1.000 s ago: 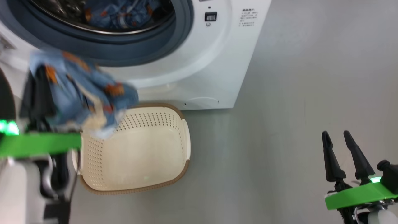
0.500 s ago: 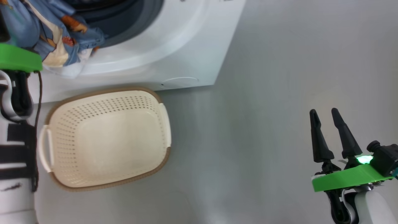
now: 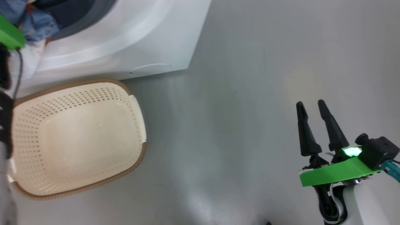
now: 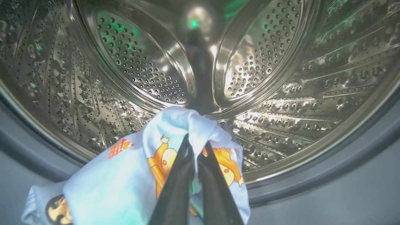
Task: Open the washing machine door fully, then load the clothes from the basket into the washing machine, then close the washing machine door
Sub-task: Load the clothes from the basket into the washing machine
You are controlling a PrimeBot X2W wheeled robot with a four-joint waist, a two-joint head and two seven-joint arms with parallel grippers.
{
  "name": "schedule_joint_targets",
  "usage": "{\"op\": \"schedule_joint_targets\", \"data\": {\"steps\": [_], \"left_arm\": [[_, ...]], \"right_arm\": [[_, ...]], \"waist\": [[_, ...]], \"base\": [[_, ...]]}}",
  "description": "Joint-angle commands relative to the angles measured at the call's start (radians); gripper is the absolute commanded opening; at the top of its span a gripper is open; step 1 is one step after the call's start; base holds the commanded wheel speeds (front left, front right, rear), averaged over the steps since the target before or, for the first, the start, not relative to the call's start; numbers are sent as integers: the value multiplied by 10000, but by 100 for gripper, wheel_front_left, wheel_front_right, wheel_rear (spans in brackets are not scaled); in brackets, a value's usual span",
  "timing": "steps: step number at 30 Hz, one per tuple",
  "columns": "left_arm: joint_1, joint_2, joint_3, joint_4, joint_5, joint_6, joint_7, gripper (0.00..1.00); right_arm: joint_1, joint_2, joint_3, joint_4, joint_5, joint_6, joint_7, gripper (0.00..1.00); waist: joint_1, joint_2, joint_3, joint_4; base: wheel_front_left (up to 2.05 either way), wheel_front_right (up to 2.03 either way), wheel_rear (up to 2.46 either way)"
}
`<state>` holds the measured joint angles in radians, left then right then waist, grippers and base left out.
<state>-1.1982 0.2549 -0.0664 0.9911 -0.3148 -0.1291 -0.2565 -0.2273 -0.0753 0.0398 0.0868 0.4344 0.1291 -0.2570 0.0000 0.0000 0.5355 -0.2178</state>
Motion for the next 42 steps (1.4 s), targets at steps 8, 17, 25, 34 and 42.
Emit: {"op": "schedule_joint_targets", "data": {"steps": [8,17,25,34,42], "left_arm": [[-1580,1140,128,-218,356,64,-53,0],[-1379,1214,1303,-3242,1141,353,-53,45],[-671,863,1598,-1980,1245,161,-53,100],[-484,594,1936,-1829,1177,43,-53,100],[224,264,2131,-1967,1183,4,-53,100]], "right_arm": [[-237,105,511,-218,201,16,-48,100],[-399,181,460,-248,240,16,-48,100],[-416,171,477,-214,205,16,-48,100],[-449,39,430,-232,167,16,-48,100],[-403,-32,414,-222,117,16,-48,100]], "waist": [[0,0,545,-626],[0,0,838,-690],[0,0,723,-460],[0,0,639,-256],[0,0,414,-74]], "base": [[0,0,0],[0,0,0],[0,0,0],[0,0,0],[0,0,0]]}}
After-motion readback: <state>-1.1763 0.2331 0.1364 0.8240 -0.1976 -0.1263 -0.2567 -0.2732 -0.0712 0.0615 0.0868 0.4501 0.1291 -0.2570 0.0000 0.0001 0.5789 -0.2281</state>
